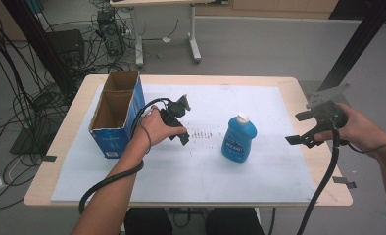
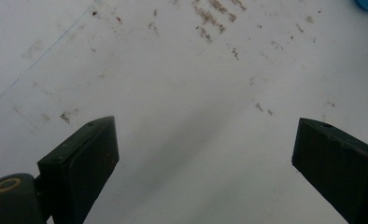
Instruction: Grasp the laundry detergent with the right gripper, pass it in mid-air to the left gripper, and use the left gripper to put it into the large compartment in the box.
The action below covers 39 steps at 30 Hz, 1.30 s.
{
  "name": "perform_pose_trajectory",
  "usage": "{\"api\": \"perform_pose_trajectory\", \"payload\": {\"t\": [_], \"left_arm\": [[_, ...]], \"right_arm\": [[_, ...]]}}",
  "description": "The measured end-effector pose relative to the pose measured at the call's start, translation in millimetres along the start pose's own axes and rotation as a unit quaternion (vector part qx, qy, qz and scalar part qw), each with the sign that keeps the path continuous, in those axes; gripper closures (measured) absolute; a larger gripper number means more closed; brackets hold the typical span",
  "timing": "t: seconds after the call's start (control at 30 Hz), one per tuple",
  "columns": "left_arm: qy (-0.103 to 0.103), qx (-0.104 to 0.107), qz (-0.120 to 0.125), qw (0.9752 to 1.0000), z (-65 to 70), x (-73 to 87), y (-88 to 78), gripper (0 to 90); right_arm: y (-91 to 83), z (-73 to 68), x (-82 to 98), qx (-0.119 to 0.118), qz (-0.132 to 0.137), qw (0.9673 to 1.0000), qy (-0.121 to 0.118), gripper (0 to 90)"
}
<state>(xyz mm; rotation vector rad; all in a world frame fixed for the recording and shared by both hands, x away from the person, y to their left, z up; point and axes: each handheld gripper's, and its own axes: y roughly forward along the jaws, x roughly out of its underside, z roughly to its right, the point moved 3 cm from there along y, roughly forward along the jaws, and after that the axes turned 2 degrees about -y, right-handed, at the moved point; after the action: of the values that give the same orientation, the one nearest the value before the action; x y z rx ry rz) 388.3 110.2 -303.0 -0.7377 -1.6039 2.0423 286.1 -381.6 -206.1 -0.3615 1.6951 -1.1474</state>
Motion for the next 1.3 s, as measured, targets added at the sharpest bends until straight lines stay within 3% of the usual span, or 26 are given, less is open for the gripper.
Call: {"api": "perform_pose_trajectory", "payload": {"t": [0.73, 1.3], "left_arm": [[0.0, 0.001, -0.01, 0.9999, -0.7, -3.1, 3.5, 7.5], [0.002, 0.001, -0.011, 0.9999, 1.3, -5.2, 4.4, 7.4]], "right_arm": [[3.2, -1.1, 9.0, -0.005, 0.003, 1.0, 0.004, 5.4], [14.7, -6.2, 29.6, -0.014, 0.009, 0.9997, 0.019, 5.4]]}}
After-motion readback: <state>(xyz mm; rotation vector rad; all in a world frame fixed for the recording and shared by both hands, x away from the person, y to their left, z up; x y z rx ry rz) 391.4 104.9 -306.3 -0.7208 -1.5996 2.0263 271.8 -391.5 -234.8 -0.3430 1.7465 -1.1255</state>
